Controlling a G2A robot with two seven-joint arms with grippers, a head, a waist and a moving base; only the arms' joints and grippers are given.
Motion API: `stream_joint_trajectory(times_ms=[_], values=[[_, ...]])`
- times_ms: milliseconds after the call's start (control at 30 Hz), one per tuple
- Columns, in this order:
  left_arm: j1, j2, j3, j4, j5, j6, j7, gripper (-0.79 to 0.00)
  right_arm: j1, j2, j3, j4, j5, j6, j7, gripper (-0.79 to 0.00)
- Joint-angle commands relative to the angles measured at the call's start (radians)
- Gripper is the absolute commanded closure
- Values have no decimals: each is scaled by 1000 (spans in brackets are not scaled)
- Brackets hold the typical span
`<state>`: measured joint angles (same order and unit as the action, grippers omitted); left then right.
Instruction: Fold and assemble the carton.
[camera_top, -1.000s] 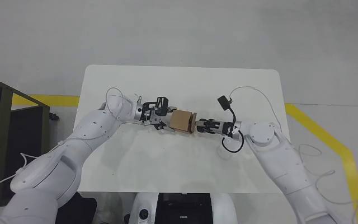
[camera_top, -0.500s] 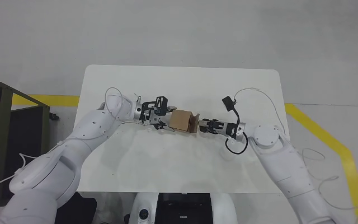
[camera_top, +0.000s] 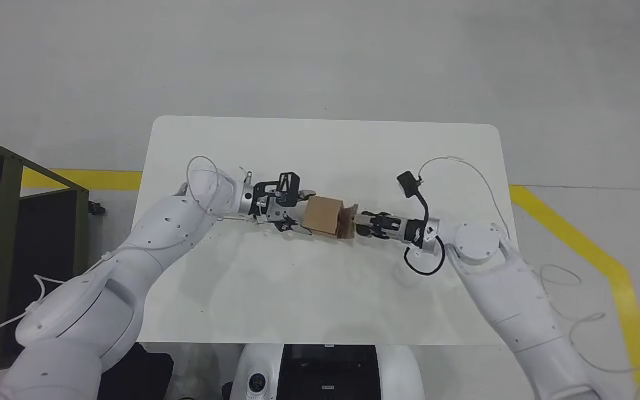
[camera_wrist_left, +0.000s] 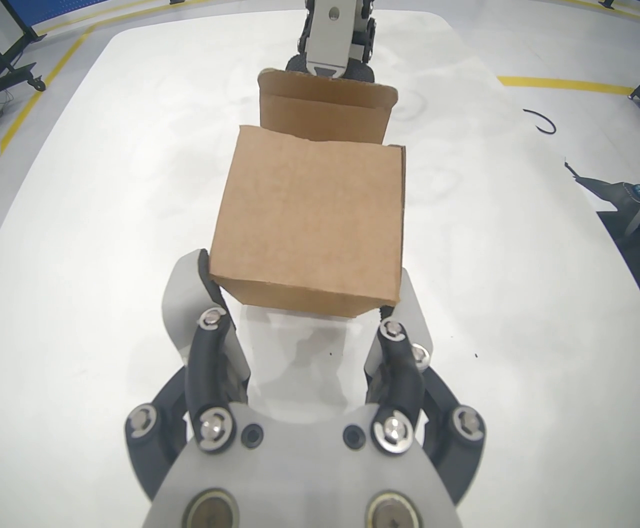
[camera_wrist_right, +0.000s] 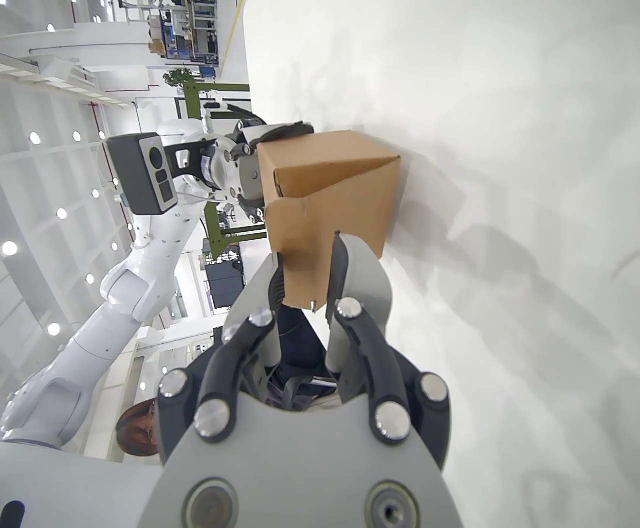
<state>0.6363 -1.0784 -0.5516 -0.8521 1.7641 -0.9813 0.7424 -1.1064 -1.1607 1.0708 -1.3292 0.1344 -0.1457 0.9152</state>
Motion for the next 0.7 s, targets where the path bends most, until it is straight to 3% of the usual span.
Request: stream_joint_trajectory(times_ms=[0,400,567,667], values=[[0,0,0,-2,0,0,0,-579,5,-1,-5,5,0,6,5,-160],[3,1,-4,-7,2,1,-4,-566,55,-18,-60,53,14,-3,16,-145],[3,1,-5,-8,2,0,-6,-557,62,-20,-64,72,27,-18,24,-225],[4,1,-6,-7,1,0,-8,-554,61,-22,-63,87,56,-31,39,-228]])
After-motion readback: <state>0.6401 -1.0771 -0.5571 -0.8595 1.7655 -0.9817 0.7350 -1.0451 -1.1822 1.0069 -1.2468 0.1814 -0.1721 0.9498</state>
